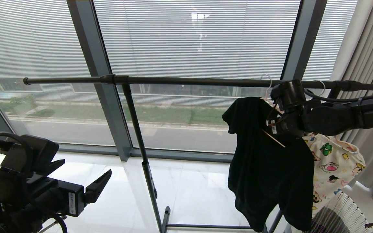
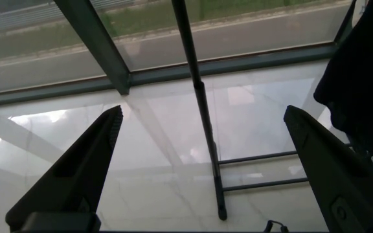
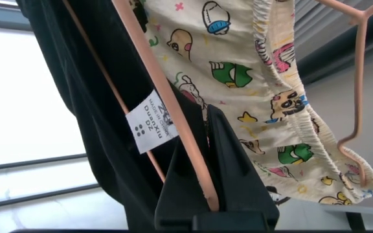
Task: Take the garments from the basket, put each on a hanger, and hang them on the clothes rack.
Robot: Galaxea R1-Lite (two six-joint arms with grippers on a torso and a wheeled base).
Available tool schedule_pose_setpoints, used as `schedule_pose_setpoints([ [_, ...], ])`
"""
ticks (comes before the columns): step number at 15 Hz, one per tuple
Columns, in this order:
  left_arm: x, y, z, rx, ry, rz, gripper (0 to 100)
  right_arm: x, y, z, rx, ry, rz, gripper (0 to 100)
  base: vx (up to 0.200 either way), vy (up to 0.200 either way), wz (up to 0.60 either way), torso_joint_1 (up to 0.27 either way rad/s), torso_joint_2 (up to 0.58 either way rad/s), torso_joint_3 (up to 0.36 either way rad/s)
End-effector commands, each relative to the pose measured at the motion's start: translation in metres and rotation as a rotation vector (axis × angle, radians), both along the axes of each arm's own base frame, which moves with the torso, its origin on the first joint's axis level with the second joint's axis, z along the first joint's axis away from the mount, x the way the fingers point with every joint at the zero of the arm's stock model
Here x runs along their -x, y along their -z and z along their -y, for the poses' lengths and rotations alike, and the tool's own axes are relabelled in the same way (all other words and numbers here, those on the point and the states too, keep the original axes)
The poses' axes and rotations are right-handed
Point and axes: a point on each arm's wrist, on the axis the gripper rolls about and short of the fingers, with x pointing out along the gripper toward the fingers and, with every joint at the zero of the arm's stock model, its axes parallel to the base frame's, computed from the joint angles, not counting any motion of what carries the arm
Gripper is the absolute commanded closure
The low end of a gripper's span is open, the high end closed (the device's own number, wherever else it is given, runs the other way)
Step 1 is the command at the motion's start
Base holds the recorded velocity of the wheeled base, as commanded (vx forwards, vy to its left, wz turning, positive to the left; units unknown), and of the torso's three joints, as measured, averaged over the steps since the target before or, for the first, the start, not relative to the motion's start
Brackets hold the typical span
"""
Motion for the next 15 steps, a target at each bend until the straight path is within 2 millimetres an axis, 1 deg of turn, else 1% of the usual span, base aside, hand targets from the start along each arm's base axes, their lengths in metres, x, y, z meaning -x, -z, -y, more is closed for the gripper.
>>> schedule_pose_setpoints([
  [1,0.0,0.0,0.0,0.0,0.001,0.0,0,-0.002,0.004,-0.001,0.003,0.001,-0.009,100,0.0,0.0,0.0,0.0,0.0,0.0],
  [7,0.0,0.0,0.0,0.0,0.001,0.0,0,-0.003,0.006,-0.001,0.006,0.001,-0.016,100,0.0,0.0,0.0,0.0,0.0,0.0],
  [8,0.0,0.0,0.0,0.0,-0.001,0.0,0,-0.003,0.006,-0.001,0.006,0.003,-0.015,0,0.0,0.0,0.0,0.0,0.0,0.0],
  [10,0.0,0.0,0.0,0.0,-0.001,0.0,0,-0.001,0.003,-0.001,-0.001,0.002,-0.006,0,0.0,0.0,0.0,0.0,0.0,0.0],
  [12,0.0,-0.001,0.0,0.003,-0.001,0.003,0,0.01,-0.012,0.0,-0.02,-0.008,0.026,0,0.0,0.0,0.0,0.0,0.0,0.0],
  [14,0.001,0.0,-0.001,0.007,-0.009,0.003,0,0.033,-0.039,0.004,-0.047,-0.029,0.081,0,0.0,0.0,0.0,0.0,0.0,0.0],
  [15,0.0,0.0,-0.002,0.008,-0.014,0.003,0,0.049,-0.053,0.008,-0.065,-0.055,0.107,0,0.0,0.0,0.0,0.0,0.0,0.0],
])
